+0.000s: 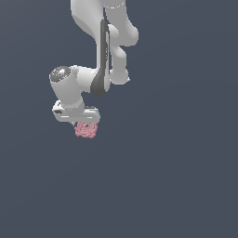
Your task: Pick up the object and move it to a goal position.
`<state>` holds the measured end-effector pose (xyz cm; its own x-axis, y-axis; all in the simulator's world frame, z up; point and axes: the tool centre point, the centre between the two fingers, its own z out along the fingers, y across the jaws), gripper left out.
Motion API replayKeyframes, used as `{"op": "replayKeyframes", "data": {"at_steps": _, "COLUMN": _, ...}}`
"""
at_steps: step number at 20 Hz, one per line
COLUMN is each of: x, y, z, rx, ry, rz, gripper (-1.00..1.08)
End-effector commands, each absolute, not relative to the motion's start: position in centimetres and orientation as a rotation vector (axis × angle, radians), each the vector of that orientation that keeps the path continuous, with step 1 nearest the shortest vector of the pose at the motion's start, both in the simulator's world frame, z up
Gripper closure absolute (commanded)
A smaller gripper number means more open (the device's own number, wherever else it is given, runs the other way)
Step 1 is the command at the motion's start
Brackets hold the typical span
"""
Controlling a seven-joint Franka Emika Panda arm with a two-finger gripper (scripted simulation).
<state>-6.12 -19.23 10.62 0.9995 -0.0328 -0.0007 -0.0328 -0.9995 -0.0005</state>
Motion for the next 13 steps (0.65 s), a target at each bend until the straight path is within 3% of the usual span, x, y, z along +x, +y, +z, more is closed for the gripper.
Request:
{"op": "replayKeyframes", "data": {"at_steps": 1, "x": -5.9, "y": -19.5, "z": 11.0, "rx": -3.141, "ry": 0.052, "rz": 0.0, "gripper": 1.08}}
{"op": "replayKeyframes", "data": {"at_steps": 13, "x": -4.6, "y": -21.2, "z": 13.0, "rx": -3.141, "ry": 0.052, "rz": 0.0, "gripper": 1.08}}
